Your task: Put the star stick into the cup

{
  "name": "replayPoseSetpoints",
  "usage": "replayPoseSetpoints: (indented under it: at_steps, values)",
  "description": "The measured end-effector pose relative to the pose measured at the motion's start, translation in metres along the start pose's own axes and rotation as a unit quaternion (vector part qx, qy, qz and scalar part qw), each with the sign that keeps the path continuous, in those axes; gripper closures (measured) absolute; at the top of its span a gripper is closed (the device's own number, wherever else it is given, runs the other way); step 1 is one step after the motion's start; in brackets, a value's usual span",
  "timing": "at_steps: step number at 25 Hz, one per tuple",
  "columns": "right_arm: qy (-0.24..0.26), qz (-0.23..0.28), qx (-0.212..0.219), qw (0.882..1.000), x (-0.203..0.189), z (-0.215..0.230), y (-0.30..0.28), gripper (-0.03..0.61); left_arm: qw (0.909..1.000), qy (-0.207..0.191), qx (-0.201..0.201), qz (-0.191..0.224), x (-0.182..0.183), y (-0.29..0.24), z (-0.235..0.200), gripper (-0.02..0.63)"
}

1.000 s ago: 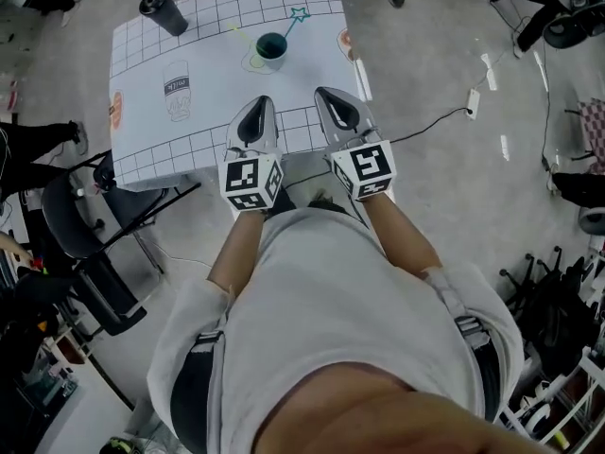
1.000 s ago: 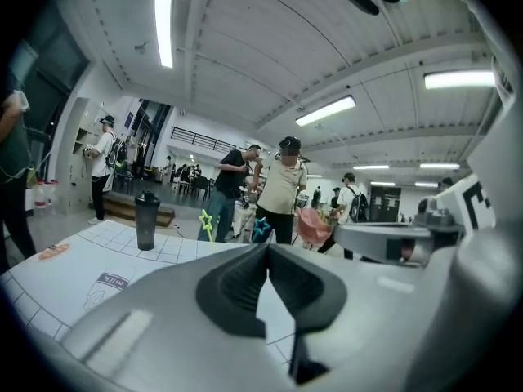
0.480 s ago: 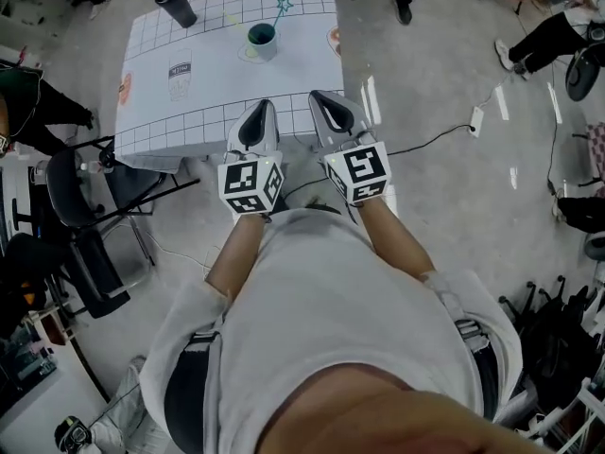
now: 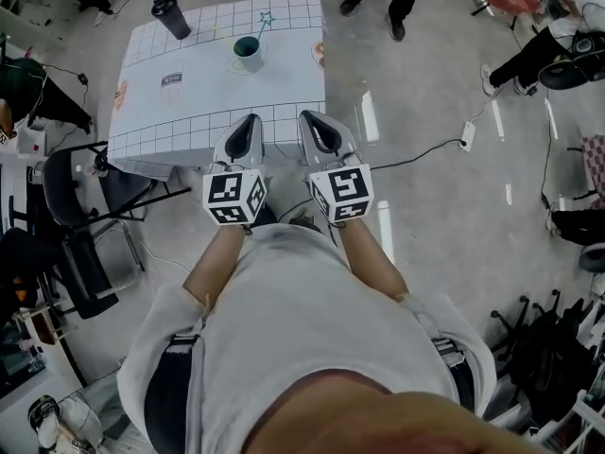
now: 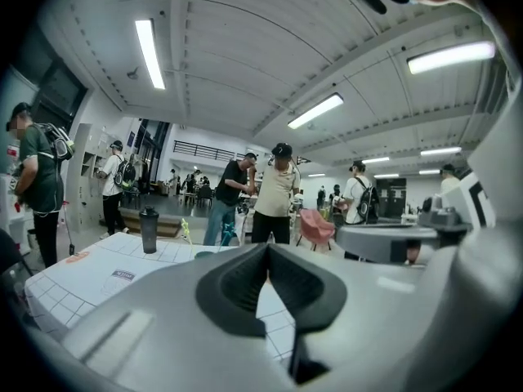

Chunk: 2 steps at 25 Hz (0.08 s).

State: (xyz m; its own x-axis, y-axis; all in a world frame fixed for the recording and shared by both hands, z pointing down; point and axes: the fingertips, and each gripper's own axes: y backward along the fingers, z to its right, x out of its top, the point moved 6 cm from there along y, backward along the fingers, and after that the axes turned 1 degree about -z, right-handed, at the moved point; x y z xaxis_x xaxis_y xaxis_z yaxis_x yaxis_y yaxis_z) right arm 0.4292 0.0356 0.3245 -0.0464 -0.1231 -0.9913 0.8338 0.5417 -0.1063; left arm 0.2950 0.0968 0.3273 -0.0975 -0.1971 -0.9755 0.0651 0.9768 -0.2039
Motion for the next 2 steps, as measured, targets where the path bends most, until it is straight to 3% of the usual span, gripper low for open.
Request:
replayPoseSetpoints:
  at_steps: [2]
  values:
    - [-0.003, -0.001, -0.004, 1.000, -0.0017, 0.0056, 0.0051, 0.580, 1.0000, -0.005, -0.005, 0.001, 0.0009, -0.0034, 0.0070, 0.611]
